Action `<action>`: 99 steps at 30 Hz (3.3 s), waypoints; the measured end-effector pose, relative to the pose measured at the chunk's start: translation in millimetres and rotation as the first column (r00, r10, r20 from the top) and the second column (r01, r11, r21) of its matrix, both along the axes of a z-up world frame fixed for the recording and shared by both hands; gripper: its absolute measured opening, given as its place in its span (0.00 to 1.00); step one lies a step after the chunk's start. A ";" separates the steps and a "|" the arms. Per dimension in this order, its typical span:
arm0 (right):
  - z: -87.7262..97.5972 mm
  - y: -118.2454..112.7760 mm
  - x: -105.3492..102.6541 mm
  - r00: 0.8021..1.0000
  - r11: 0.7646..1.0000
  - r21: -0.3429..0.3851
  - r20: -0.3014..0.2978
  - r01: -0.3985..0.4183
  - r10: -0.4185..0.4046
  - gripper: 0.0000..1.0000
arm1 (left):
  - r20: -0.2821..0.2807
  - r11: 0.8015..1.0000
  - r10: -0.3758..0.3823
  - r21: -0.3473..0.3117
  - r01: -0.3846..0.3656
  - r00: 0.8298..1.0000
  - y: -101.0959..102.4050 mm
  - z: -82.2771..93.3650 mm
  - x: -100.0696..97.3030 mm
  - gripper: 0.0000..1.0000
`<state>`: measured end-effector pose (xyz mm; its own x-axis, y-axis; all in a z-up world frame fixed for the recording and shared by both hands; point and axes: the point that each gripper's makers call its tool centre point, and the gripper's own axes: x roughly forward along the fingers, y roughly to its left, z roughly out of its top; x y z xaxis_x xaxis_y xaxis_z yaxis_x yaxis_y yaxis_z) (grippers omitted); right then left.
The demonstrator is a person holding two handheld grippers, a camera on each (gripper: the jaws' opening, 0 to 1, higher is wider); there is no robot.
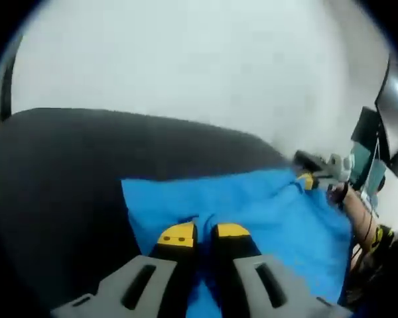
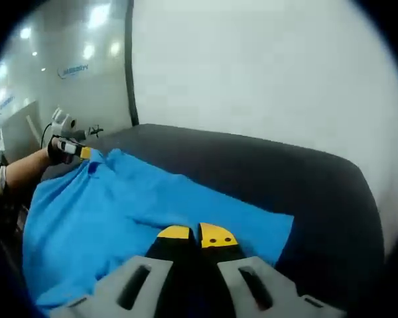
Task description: Spread out the cloth and fold it
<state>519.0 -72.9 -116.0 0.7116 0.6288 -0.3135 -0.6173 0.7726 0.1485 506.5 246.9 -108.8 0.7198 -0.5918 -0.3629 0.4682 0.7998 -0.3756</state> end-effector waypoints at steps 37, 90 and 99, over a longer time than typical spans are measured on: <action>57.4 -77.5 -76.4 0.906 0.902 0.204 0.111 0.381 -0.408 0.20 | 0.117 0.986 -0.048 0.165 0.028 0.992 -14.2 -14.1 -38.7 0.16; -2.7 -52.2 -213.1 0.974 0.948 -0.227 0.019 0.224 -0.225 0.00 | 0.005 0.979 -0.089 -0.186 0.088 0.996 21.7 -33.8 -175.9 0.05; -24.0 -75.6 -226.9 0.963 0.898 -0.368 -0.023 0.241 -0.268 0.00 | -0.002 0.976 -0.088 -0.199 0.086 0.996 19.9 -33.2 -176.4 0.05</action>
